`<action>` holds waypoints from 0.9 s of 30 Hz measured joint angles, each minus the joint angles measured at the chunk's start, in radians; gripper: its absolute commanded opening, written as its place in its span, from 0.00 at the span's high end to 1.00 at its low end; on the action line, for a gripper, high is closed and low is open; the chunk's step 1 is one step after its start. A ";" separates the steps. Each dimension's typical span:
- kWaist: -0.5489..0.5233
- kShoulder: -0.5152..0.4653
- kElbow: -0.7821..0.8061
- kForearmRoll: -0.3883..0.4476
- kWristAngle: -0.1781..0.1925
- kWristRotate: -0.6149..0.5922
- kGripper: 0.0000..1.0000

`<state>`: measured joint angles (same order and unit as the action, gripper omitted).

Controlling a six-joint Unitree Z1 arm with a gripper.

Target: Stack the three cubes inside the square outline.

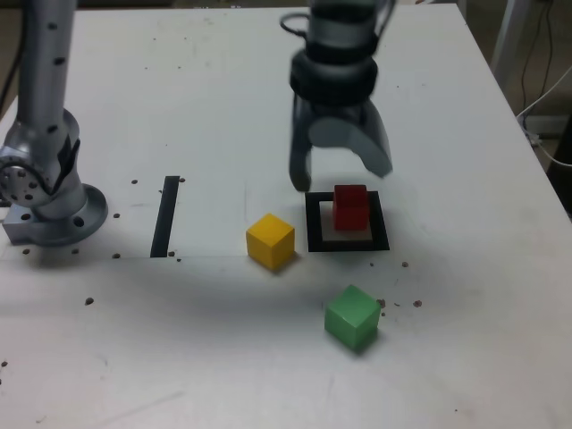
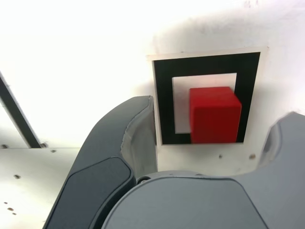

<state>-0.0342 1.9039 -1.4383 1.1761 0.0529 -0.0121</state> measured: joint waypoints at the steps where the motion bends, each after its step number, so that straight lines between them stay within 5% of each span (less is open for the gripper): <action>1: 0.000 -0.024 0.015 0.005 0.002 -0.001 0.00; 13: -0.097 -0.244 0.299 0.044 -0.014 -0.329 0.00; 19: -0.193 -0.251 0.386 -0.088 -0.085 -0.532 0.01; 27: -0.250 -0.259 0.421 -0.146 -0.171 -0.757 0.02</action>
<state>-0.2839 1.6449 -1.0172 1.0297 -0.1185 -0.7687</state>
